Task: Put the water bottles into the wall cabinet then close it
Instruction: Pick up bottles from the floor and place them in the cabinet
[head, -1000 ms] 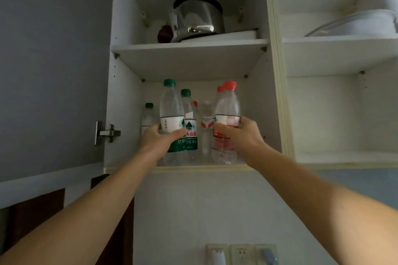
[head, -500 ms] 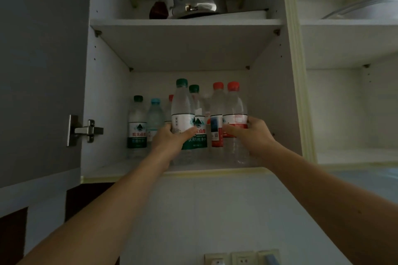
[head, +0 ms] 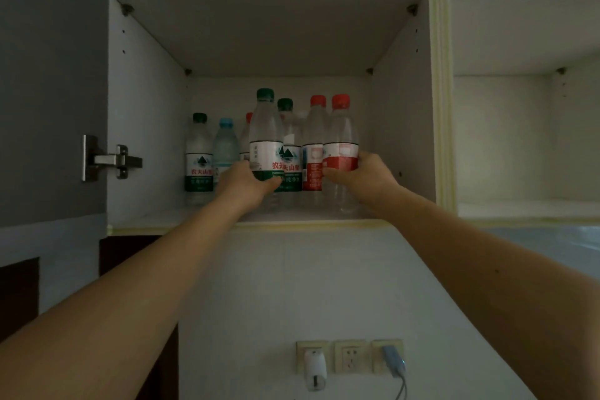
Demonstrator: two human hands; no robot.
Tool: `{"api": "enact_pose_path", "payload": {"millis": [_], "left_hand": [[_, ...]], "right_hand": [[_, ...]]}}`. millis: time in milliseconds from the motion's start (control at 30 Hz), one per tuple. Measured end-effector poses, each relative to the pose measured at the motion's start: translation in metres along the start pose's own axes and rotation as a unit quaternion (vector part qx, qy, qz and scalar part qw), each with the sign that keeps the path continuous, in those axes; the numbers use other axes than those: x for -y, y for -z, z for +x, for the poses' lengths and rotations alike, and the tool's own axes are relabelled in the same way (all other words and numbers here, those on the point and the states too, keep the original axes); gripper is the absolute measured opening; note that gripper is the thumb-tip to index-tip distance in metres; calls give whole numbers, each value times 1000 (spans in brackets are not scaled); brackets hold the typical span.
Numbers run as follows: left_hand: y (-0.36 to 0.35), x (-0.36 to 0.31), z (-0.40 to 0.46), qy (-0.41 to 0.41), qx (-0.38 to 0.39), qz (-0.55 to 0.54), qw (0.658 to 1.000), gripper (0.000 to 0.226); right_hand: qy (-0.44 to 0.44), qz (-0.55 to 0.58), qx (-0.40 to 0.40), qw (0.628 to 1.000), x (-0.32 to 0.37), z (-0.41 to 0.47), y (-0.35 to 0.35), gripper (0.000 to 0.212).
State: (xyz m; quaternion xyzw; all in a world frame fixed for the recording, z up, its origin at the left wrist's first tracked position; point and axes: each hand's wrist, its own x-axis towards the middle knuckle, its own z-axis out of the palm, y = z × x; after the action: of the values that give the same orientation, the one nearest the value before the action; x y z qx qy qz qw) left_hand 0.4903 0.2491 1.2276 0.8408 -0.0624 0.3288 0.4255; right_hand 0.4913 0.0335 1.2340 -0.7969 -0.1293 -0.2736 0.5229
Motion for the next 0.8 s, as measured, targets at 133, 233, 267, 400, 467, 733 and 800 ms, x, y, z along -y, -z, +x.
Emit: {"api": "enact_pose_path", "payload": {"millis": [133,233,267,400,467,733,800], "left_hand": [[2,-6,-32,-34,-83,75,993,22],[-4,-17,-68,-88,-142,46,985,23],[-6,-23,-82,-115,-155,32,981,21],[-23,-40,-149,-170,-143,-31,975,18],[-40,-37,-188,-148,-105,-64,981,18],[-127,29,-323,28,97,-76,992,26],[-140,53,-342,64,138,-62,986,21]], "right_hand": [[54,-84,7,995,4,-23,18,9],[150,-135,-56,978,-4,-54,29,21],[192,-152,-79,966,-10,-68,34,26],[328,-139,-75,931,-47,-134,56,23],[327,-132,-32,935,-79,-166,63,18],[65,-181,197,961,-207,-280,65,22],[24,-194,241,950,-225,-300,59,24]]}}
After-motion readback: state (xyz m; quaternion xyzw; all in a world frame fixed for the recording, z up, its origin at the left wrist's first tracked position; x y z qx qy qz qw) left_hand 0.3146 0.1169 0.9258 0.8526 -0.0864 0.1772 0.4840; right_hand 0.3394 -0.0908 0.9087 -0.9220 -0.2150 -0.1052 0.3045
